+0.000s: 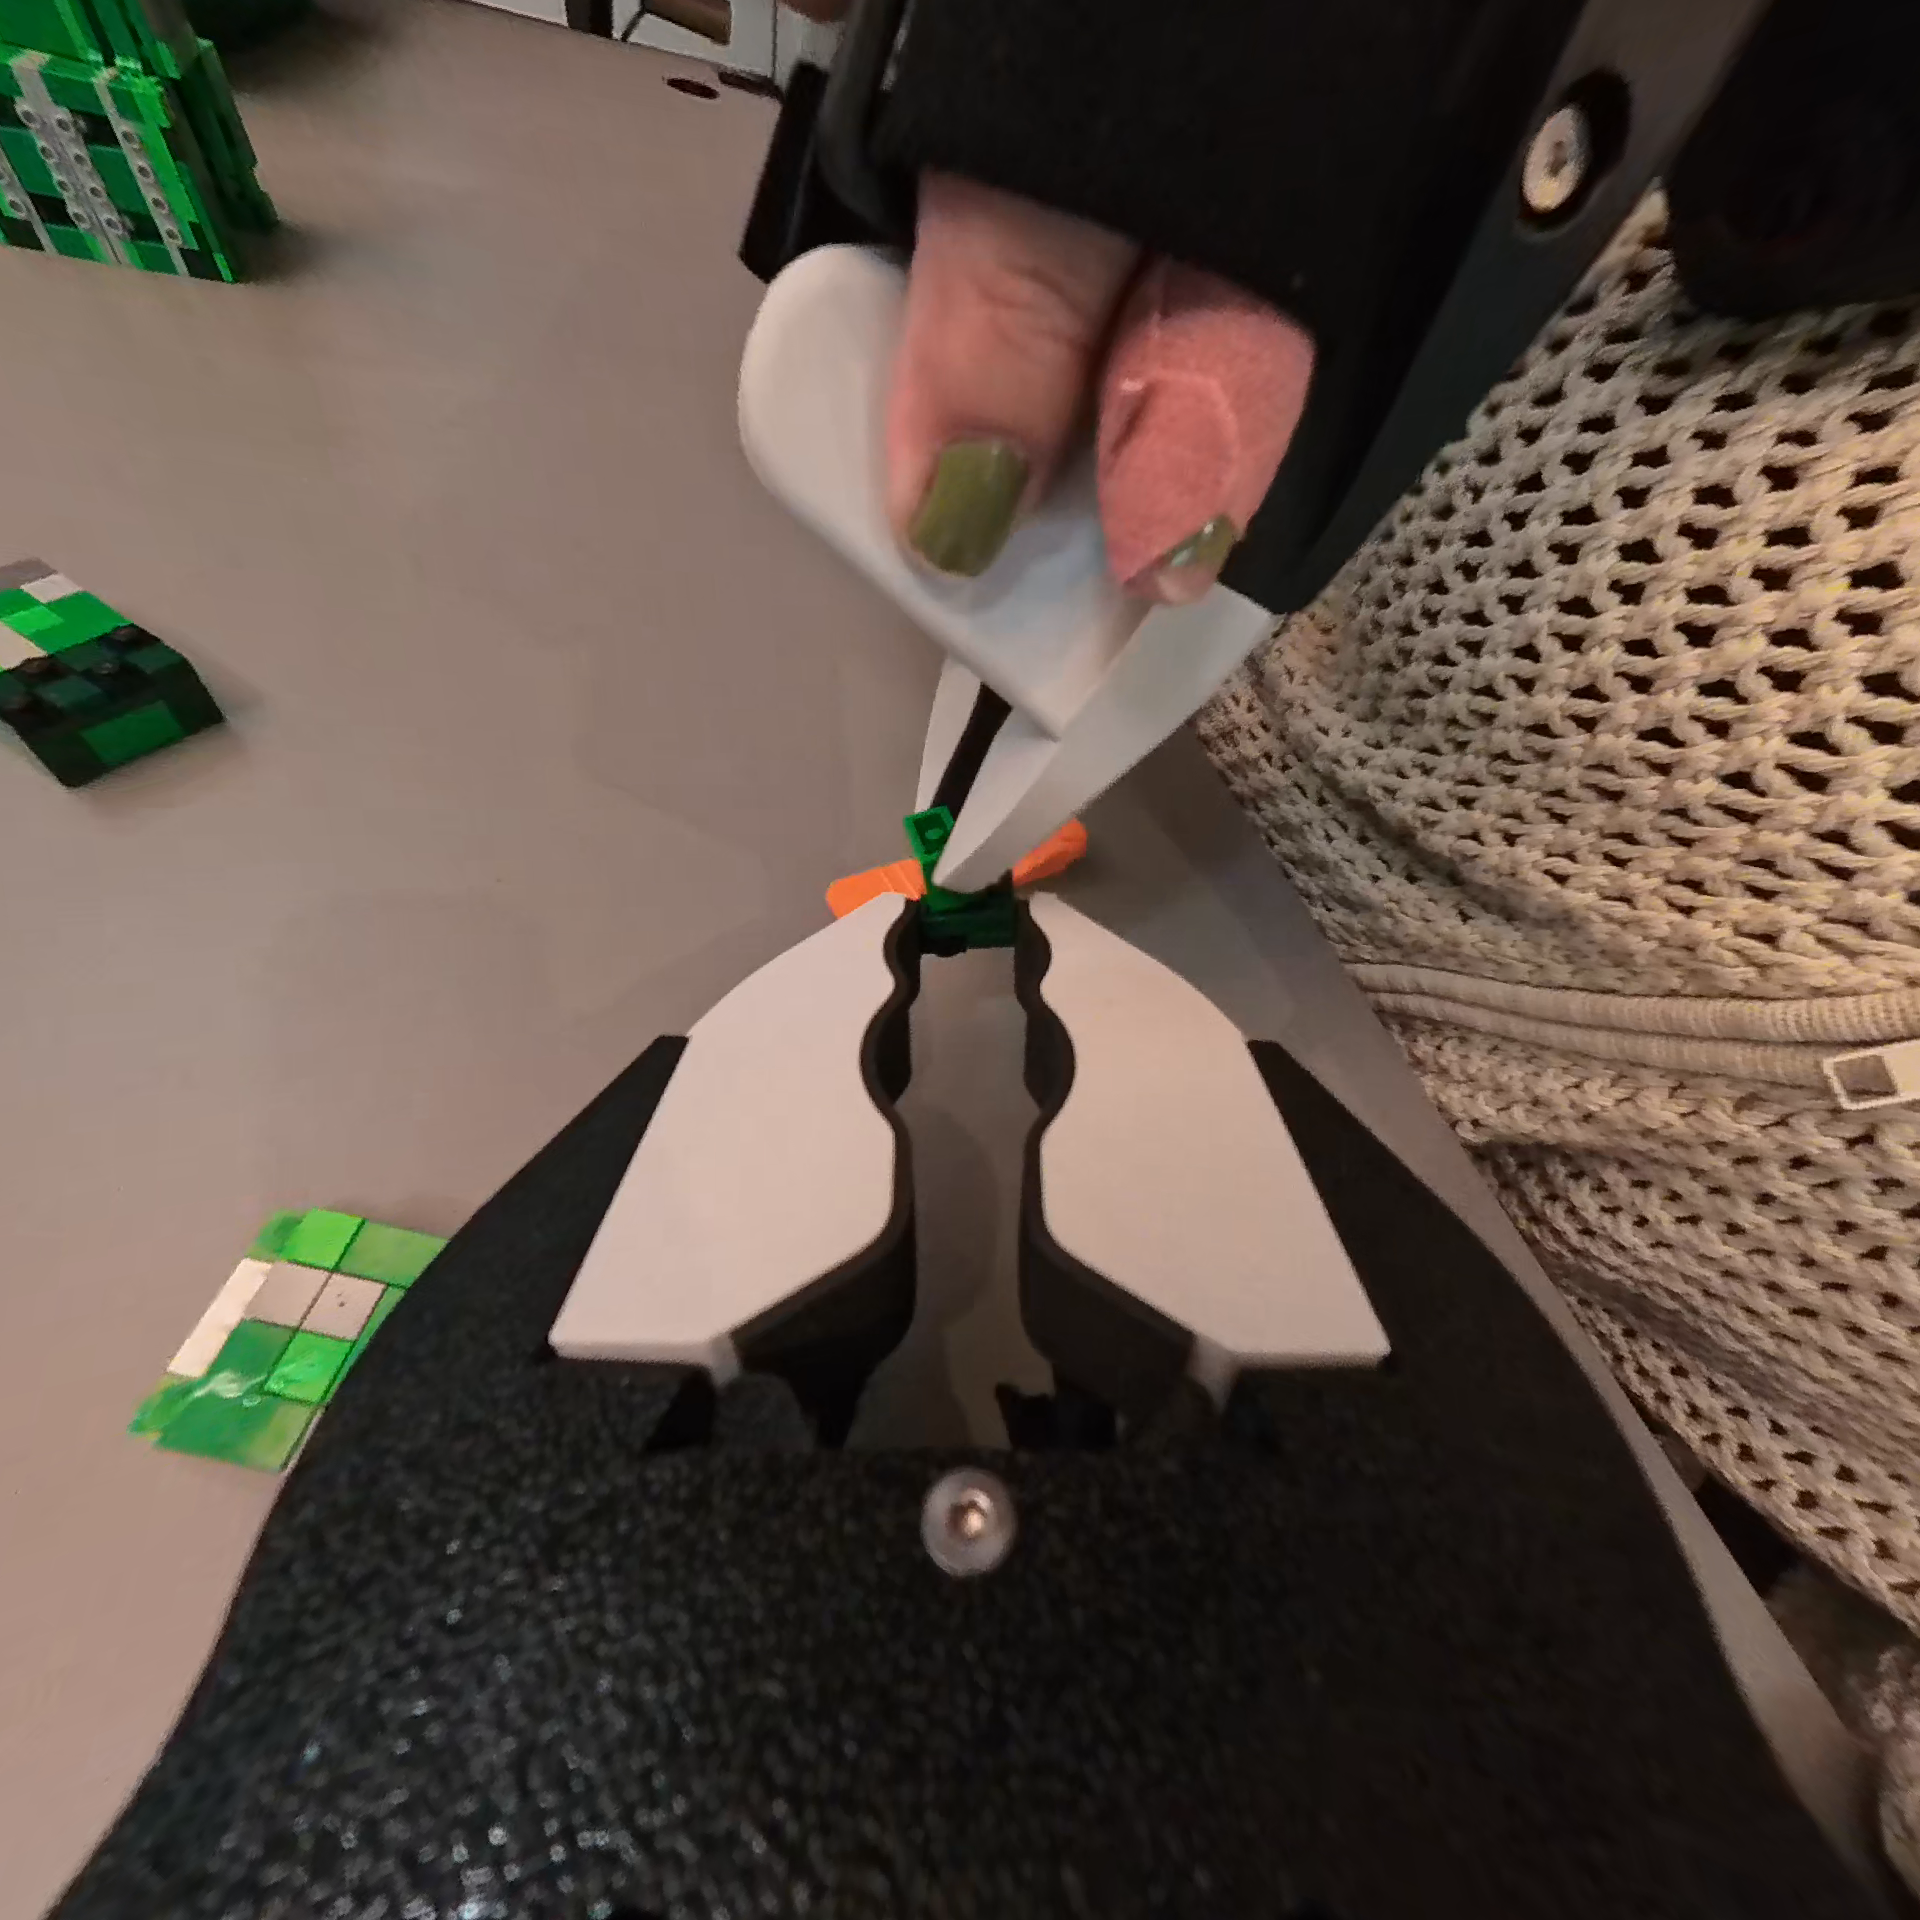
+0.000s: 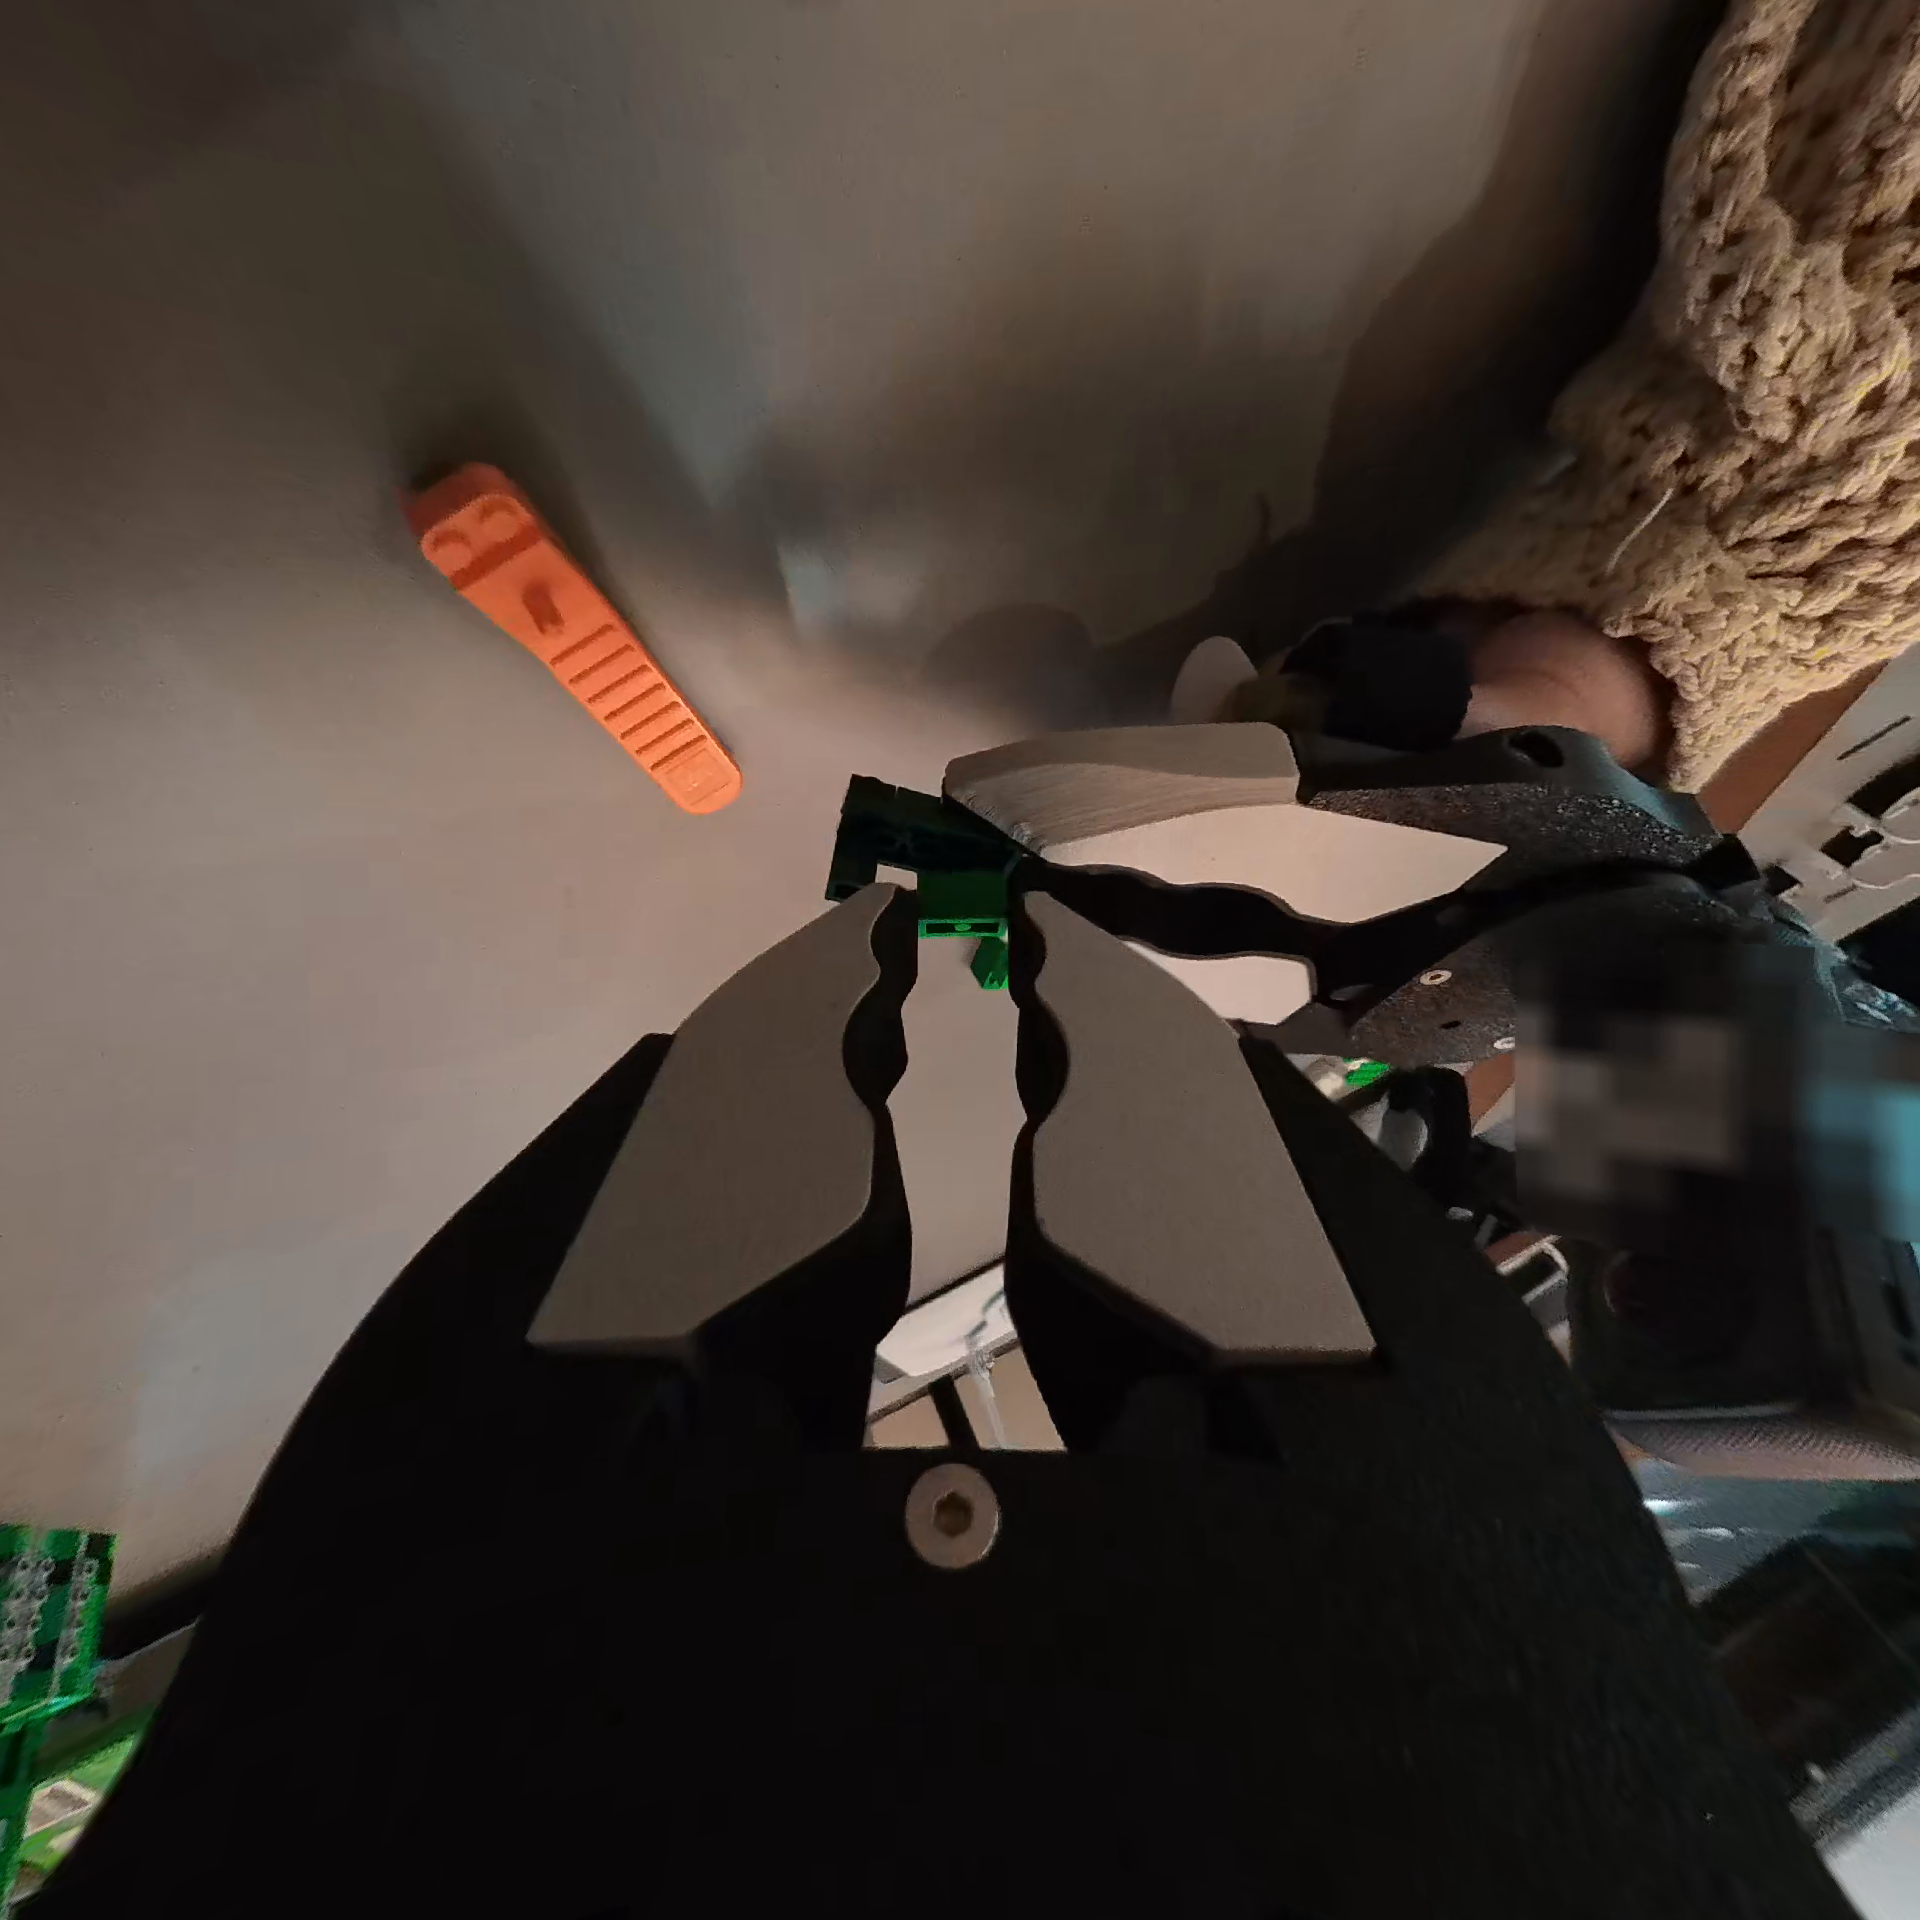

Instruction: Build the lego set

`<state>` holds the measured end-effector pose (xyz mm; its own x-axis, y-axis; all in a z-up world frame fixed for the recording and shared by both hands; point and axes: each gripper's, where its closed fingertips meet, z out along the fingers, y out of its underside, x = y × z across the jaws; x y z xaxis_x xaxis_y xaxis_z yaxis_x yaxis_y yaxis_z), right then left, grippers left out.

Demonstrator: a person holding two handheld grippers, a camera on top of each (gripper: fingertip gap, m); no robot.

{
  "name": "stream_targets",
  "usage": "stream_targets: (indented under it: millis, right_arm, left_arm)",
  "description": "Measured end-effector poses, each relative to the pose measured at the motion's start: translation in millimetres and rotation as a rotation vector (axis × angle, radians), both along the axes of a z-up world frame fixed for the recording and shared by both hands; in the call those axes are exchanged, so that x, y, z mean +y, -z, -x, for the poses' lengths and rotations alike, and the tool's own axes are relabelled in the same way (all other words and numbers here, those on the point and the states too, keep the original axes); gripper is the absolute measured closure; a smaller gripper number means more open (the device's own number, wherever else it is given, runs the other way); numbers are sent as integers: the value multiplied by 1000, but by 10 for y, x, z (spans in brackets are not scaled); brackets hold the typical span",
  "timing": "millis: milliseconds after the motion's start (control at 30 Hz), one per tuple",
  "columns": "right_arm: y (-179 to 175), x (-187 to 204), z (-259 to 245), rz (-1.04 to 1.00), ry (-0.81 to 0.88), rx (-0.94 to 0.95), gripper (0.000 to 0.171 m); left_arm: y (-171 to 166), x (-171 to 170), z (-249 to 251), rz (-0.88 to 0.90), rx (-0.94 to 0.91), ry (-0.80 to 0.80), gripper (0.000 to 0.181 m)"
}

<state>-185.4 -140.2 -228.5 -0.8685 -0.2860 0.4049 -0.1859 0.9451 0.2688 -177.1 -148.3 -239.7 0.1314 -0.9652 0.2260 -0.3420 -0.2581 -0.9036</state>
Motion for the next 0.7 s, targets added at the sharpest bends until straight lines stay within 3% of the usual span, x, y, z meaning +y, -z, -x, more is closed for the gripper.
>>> stream_targets:
  millis: [500,600,700]
  right_arm:
    - [-210,184,-69,226,259,120,153]
    - [-209,389,-97,364,507,141,157]
    - [-39,469,-138,661,840,102,160]
  left_arm:
    - [-86,64,35,-54,-53,-39,164]
    - [-48,141,131,-96,-14,-82,164]
    - [-36,160,216,-94,-4,-89,164]
